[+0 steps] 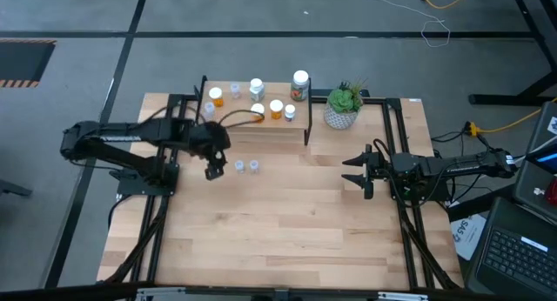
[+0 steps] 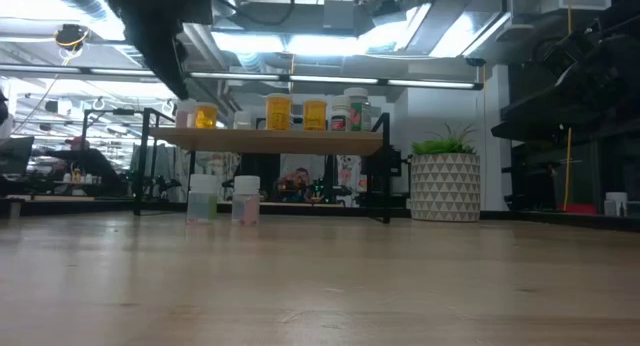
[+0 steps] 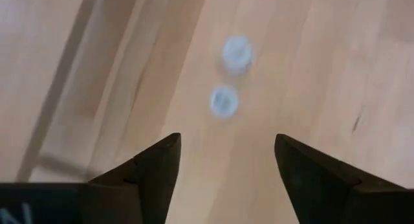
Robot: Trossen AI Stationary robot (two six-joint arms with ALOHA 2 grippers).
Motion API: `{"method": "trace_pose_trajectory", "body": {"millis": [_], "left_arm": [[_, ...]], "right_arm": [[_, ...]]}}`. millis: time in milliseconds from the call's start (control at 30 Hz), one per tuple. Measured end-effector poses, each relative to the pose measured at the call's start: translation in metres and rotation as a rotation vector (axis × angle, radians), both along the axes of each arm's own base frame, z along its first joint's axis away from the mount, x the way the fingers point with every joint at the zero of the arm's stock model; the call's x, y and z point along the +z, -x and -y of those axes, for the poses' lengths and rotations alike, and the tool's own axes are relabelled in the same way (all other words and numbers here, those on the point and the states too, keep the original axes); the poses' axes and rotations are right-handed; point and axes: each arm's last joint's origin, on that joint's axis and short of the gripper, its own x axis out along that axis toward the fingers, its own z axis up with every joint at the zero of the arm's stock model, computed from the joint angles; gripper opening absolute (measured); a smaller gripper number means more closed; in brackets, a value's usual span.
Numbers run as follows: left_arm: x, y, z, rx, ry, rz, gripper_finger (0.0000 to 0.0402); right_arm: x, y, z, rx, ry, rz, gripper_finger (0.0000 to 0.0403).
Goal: Pick and place medicine bottles onto shelf by color
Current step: Put the transparent pill bottle on the shelf
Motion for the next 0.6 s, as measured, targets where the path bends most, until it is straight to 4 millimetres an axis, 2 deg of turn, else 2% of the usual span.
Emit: {"method": "trace_pose_trajectory", "body": {"millis": [133,333,600], "left_arm": [[-0.032,-0.004,0.009,-0.053,-0.083,0.128,0.0245],[-0.073,-0.012,0.009,-0.030,-0.109,0.279,0.0245],[-0.086,-0.010,0.009,-0.018,-0.111,0.256,0.0245]], "right_arm": [[0.000,0.000,0.000,0.000,0.000,-0.001,0.0241],[0.000,0.000,0.000,0.000,0.000,0.000,0.0241],[0.000,0.000,0.000,0.000,0.000,-0.001,0.0241]]}}
